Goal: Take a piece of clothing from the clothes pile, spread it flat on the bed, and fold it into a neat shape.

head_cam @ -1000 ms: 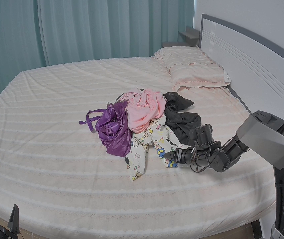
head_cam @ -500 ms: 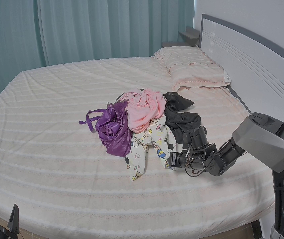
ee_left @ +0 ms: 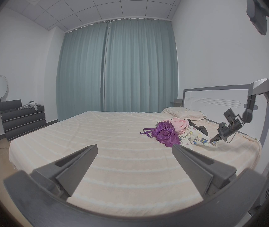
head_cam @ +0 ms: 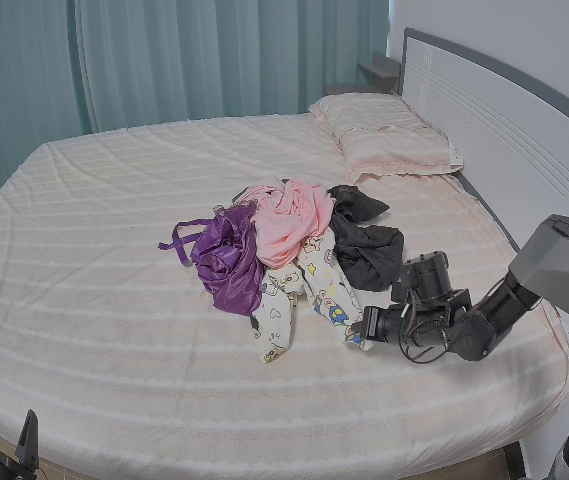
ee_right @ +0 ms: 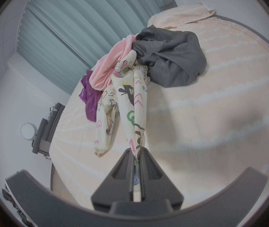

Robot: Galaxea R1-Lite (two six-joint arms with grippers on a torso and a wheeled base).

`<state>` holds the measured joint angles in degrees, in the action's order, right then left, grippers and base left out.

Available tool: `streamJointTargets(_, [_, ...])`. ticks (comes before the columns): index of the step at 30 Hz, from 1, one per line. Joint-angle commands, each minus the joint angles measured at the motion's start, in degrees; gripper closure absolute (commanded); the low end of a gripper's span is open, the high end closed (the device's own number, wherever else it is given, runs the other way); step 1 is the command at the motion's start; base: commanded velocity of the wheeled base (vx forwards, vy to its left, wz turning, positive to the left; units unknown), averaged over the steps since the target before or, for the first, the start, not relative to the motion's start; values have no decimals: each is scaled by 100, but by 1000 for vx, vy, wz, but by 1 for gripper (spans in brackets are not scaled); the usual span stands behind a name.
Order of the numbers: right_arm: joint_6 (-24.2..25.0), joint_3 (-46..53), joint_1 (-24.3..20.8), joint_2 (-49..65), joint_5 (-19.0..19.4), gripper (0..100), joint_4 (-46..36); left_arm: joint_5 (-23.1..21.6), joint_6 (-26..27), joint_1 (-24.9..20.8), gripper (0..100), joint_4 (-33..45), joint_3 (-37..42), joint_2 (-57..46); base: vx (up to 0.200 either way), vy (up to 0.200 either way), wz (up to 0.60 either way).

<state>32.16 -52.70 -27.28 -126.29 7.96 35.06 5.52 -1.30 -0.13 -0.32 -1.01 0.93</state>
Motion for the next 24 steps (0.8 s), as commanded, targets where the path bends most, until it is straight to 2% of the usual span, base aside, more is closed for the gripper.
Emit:
streamJointTargets(1, [309, 1438, 48, 1212, 461, 100, 722, 1, -1, 5, 0, -3, 101, -93, 0, 0, 0])
streamJointTargets(5, [352, 2730, 4, 1722, 698, 100, 1715, 1, -1, 5, 0, -3, 101, -93, 0, 0, 0])
streamJointTargets(12, [396, 3996, 12, 2250, 1067, 100, 2848, -7, 7, -4, 0, -3, 101, -93, 0, 0, 0])
streamJointTargets(14, [396, 4523, 12, 2557, 1498, 100, 3262, -16, 43, -4, 0, -3, 101, -93, 0, 0, 0])
streamJointTargets(17, [396, 4936, 92, 2777, 1937, 100, 3578, -16, 69, 5, 0, -3, 101, -93, 0, 0, 0])
streamJointTargets(22, [396, 5270, 276, 2935, 2183, 100, 3956, -130, 148, -4, 0, -30, 92, -93, 0, 0, 0])
streamJointTargets(24, [440, 5270, 320, 3049, 2192, 100, 3965, -253, -28, -22, 0, -197, -250, 30, 0, 0, 0])
